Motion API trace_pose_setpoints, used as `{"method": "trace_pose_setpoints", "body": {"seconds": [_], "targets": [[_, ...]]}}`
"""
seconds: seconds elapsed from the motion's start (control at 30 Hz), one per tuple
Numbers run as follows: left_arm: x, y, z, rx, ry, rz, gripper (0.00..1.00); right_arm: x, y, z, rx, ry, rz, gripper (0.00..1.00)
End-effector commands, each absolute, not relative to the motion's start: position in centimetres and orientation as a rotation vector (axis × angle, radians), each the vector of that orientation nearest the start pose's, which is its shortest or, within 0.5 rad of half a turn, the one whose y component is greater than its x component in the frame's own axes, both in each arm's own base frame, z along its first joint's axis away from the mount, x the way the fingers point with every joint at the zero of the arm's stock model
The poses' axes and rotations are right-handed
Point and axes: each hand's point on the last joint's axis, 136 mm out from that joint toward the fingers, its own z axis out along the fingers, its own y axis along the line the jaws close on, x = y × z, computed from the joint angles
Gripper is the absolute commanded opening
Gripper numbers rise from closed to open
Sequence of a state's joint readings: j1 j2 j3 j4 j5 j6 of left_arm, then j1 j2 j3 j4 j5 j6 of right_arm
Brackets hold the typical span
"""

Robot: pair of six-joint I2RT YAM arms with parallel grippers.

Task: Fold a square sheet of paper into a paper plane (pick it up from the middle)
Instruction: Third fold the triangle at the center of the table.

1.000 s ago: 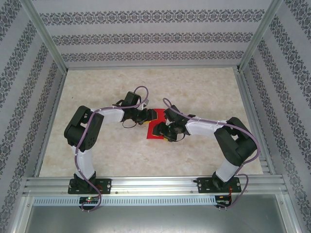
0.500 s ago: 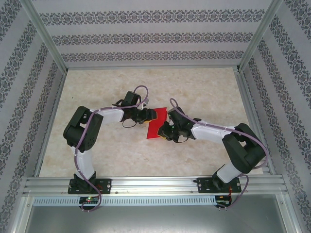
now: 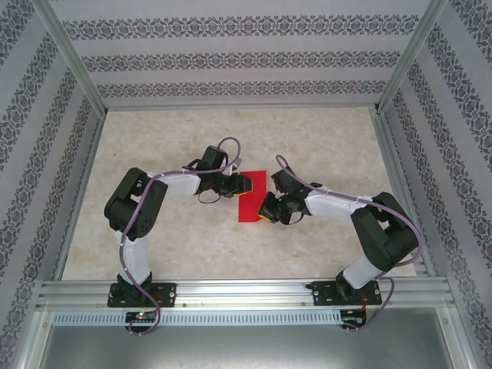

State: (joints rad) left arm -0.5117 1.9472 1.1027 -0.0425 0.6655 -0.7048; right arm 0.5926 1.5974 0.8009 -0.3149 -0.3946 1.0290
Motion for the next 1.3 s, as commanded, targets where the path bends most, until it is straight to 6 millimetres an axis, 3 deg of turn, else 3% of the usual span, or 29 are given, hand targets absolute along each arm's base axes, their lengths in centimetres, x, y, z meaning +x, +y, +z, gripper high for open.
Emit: {"method": "trace_pose_setpoints", "body": {"seconds": [0.0,0.1,0.3,0.67,1.1,1.27], "targets": [[34.9,-31.6,4.4,0.080,2.703,-1.249,0.38,25.8,25.2,4.0,0.506,2.915,0.934,0.13],[34.8,-31.5,3.9,0.071,2.719,-1.232,0.37,26.1,25.2,4.3,0.528,2.894,0.946,0.19],[34.8,-31.1,3.1,0.068,2.749,-1.189,0.36,26.0,24.7,4.9,0.563,2.873,0.933,0.20],[34.6,-31.0,2.8,0.080,2.756,-1.183,0.33,26.5,24.9,5.6,0.600,2.845,0.962,0.10],[35.4,-31.3,5.7,0.134,2.706,-1.177,0.32,29.5,27.6,5.2,0.527,2.870,0.956,0.07],[36.6,-30.2,7.1,0.107,2.663,-1.089,0.30,30.5,28.0,5.0,0.511,2.865,0.933,0.07]]}}
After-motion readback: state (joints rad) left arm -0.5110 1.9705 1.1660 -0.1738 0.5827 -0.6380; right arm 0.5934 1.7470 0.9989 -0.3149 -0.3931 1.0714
